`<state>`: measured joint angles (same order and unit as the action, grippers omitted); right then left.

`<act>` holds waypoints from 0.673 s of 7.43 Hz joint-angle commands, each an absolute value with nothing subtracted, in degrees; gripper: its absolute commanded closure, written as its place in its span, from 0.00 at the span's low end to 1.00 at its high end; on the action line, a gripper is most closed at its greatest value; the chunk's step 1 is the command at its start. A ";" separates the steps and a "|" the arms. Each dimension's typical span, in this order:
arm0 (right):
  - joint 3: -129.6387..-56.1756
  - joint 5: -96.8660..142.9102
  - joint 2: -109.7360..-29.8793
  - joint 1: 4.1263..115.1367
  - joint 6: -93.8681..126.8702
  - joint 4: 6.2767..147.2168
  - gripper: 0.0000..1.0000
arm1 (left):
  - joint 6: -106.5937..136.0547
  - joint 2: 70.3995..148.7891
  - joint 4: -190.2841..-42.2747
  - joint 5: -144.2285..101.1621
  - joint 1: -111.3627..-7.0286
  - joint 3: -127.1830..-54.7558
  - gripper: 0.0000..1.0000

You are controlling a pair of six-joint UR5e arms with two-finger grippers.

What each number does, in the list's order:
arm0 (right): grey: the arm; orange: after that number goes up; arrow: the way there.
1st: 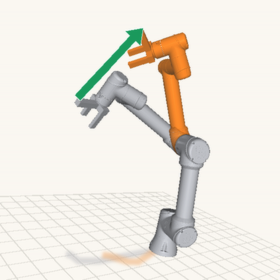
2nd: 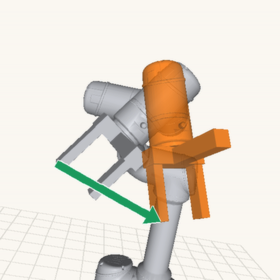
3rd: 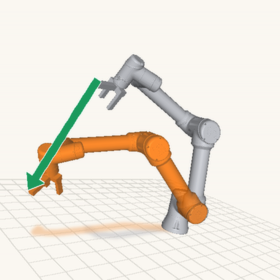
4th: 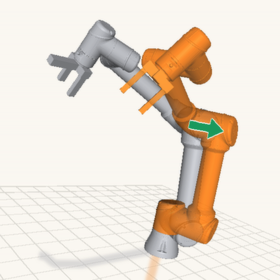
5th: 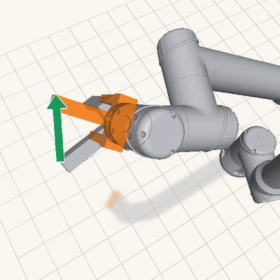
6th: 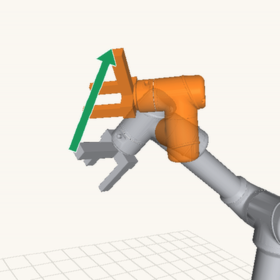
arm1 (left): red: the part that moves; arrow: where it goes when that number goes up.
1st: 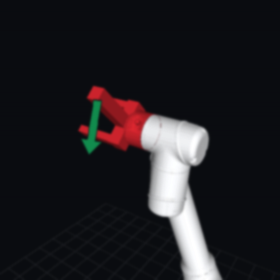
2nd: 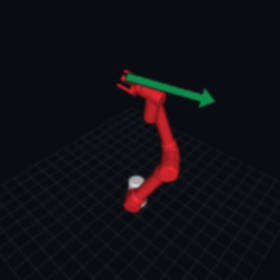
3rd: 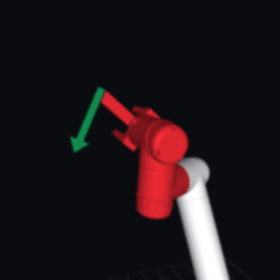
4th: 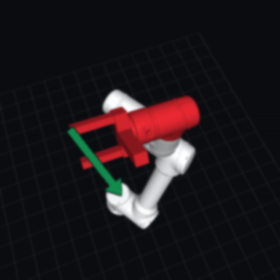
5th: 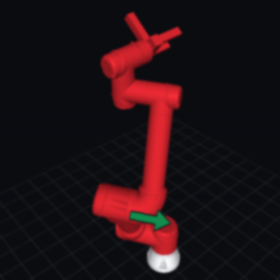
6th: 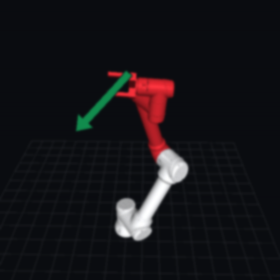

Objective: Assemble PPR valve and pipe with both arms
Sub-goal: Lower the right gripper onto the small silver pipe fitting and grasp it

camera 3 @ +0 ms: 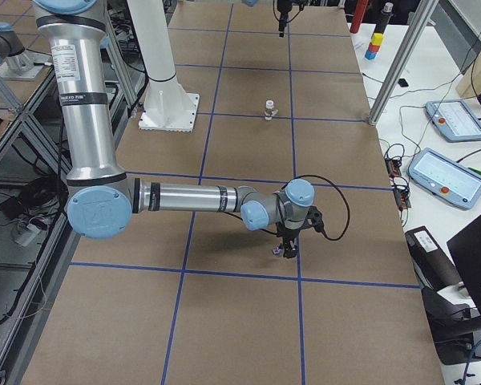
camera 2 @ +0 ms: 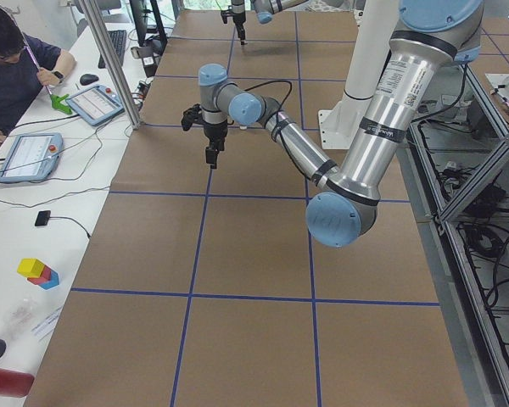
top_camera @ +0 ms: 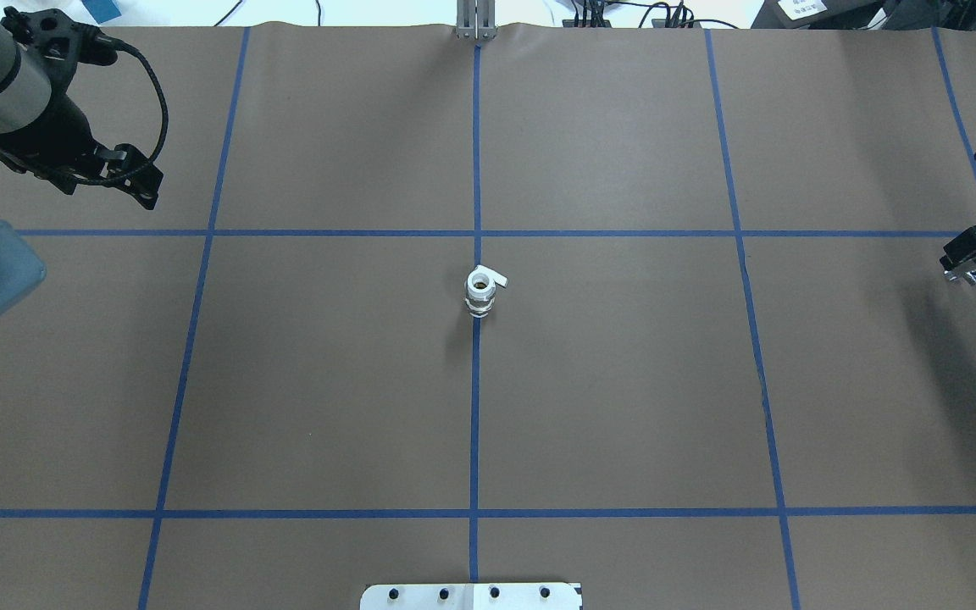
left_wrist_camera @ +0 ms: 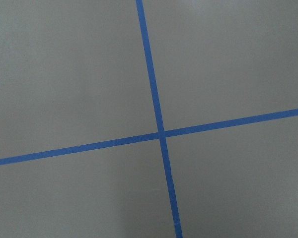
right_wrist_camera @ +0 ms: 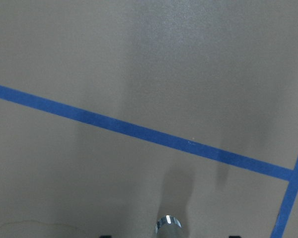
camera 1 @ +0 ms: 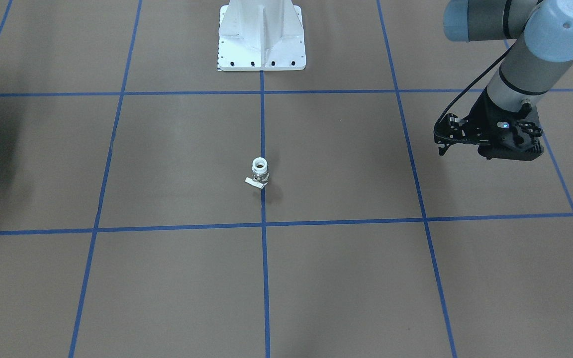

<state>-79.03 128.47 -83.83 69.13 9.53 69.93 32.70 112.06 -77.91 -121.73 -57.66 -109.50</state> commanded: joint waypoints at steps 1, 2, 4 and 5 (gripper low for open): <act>-78.40 128.50 -83.76 68.99 9.49 69.87 0.40 | 32.70 112.06 -77.87 -121.73 -57.66 -109.51 0.00; -78.31 128.41 -83.67 68.73 9.49 69.87 0.42 | 32.70 112.06 -77.87 -121.73 -57.66 -109.51 0.00; -77.96 128.41 -83.32 68.56 9.41 69.96 0.61 | 32.70 112.06 -77.87 -121.73 -57.66 -109.51 0.00; -77.96 128.41 -83.32 68.47 9.40 69.87 0.70 | 32.70 112.06 -77.87 -121.73 -57.66 -109.51 0.00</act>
<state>-78.02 128.41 -83.37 68.58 9.44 69.93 32.69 112.06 -77.89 -121.73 -57.66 -109.51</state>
